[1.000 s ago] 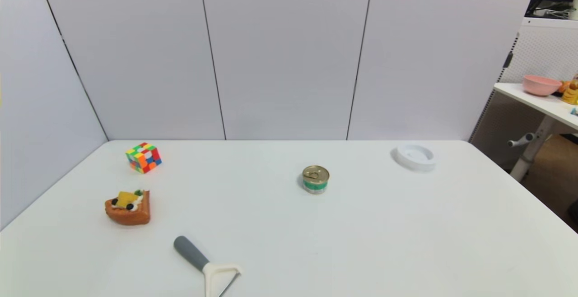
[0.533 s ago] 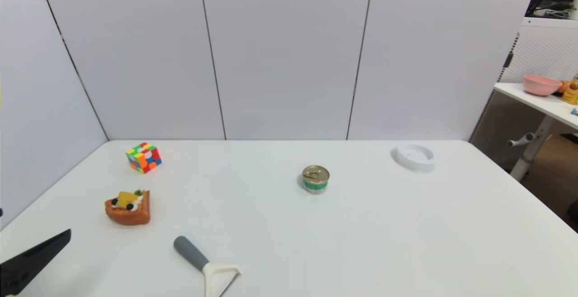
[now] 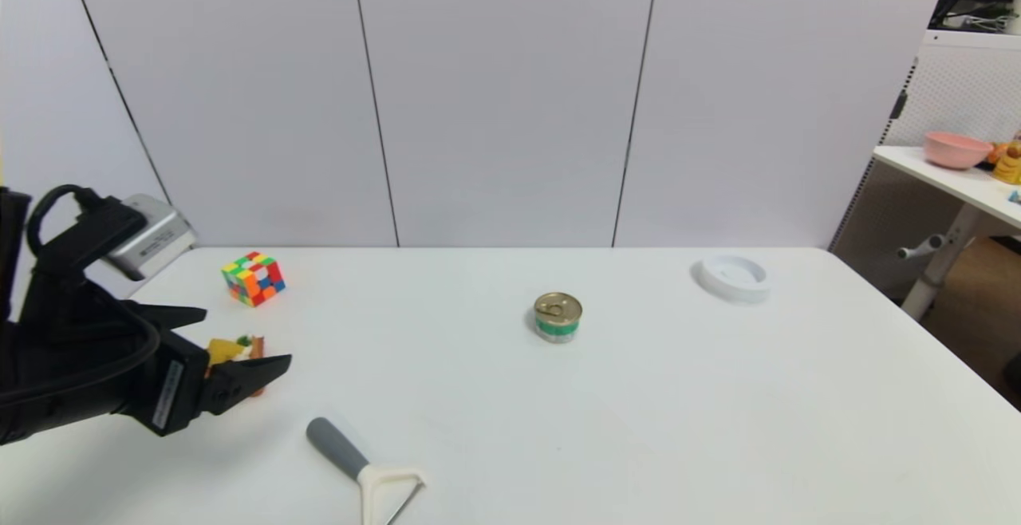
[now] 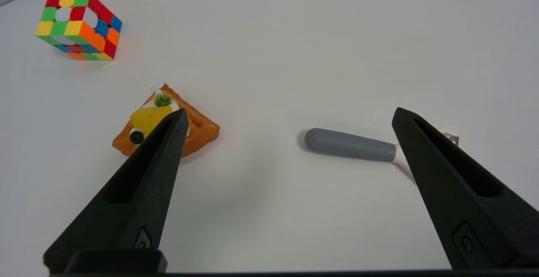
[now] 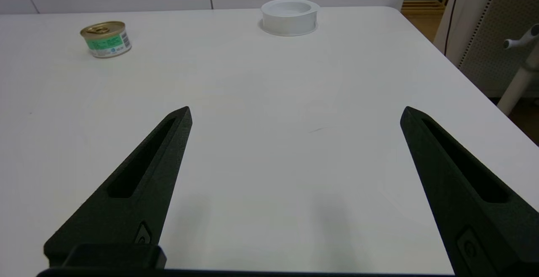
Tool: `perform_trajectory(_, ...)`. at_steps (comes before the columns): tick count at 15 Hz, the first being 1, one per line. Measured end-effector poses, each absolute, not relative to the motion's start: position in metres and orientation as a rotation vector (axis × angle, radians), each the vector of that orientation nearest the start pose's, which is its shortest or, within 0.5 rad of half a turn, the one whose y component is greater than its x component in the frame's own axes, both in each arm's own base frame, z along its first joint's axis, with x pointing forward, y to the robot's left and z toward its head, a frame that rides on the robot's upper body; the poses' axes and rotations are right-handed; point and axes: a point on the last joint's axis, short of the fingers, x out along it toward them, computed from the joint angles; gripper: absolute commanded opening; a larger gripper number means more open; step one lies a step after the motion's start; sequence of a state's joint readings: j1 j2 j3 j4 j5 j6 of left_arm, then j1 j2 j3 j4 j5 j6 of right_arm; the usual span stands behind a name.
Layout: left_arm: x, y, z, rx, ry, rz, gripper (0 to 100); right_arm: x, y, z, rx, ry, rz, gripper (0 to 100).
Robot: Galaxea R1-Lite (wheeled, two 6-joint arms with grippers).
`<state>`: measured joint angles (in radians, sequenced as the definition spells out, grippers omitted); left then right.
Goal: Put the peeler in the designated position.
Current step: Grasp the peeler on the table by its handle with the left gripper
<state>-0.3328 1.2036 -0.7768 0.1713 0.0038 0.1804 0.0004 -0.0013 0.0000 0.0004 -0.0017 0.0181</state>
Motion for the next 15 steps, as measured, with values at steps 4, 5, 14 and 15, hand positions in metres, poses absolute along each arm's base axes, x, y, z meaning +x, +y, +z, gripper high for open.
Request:
perform_trajectory(4,0.185,-0.074,0.208,0.288,0.646,-0.418,100,-0.023,0.000,0.075,0.018,-0.001,-0.001,100)
perform_trajectory(5,0.189,-0.077,0.206,0.272,0.662,-0.417,100,-0.023,0.000,0.075,0.018,-0.001,-0.001,100)
perform_trajectory(14,0.194,-0.120,0.163,0.030,0.941,-0.098,100,-0.023,0.000,0.075,0.018,-0.001,-0.002,100)
perform_trajectory(15,0.196,-0.125,0.160,0.003,0.951,-0.073,100,-0.023,0.000,0.075,0.018,-0.001,-0.001,100)
